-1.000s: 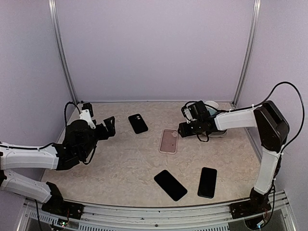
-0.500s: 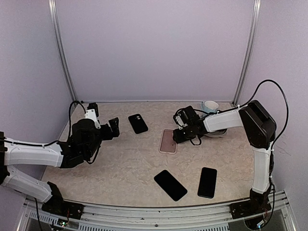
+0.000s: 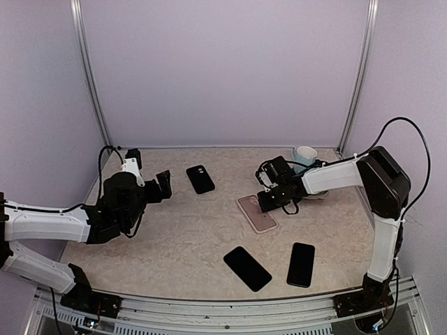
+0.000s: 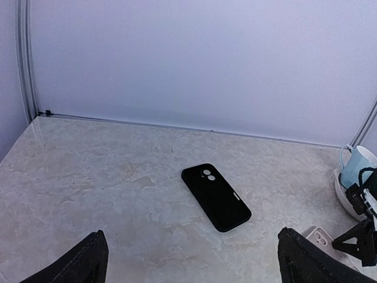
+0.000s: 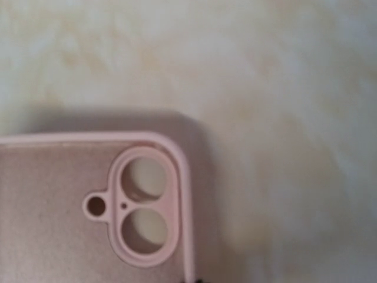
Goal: Put the phone into the phone case
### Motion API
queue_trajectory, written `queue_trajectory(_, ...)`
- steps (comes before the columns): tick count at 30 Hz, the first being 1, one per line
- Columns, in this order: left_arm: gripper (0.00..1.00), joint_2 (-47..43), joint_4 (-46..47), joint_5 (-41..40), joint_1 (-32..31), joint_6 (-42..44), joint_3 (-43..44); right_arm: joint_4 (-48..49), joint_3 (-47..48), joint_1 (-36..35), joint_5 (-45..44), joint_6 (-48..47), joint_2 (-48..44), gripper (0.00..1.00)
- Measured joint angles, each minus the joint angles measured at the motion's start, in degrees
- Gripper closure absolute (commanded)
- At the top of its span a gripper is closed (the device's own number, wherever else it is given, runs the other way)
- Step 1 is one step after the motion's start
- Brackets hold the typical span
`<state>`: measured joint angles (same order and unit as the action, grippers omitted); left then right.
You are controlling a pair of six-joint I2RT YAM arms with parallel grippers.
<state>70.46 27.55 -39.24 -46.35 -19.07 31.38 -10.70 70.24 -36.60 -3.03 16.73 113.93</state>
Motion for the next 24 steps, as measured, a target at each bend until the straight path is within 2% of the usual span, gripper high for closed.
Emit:
queue_trajectory(9,0.01,0.0,0.0,0.0,-0.1,0.1,0.1,-2.6,-8.3,-1.8,-2.8,1.1,-9.9,1.00)
queue_trajectory(17,0.01,0.4,-0.1,0.0,-0.4,0.3,1.0,-3.1,-8.4,-2.1,-3.7,1.6,-7.9,1.00)
queue_trajectory(19,0.01,0.4,-0.1,-0.1,-0.5,0.3,1.0,-3.4,-8.4,-2.3,-4.1,1.8,-7.8,0.93)
queue_trajectory(21,0.01,0.4,-0.1,-0.1,-0.5,0.3,1.0,-3.4,-8.3,-2.4,-4.5,2.0,-7.8,0.79)
queue_trajectory(24,0.01,0.4,-0.1,-0.1,-0.6,0.3,1.0,-3.7,-8.1,-2.6,-5.0,1.9,-7.8,0.47)
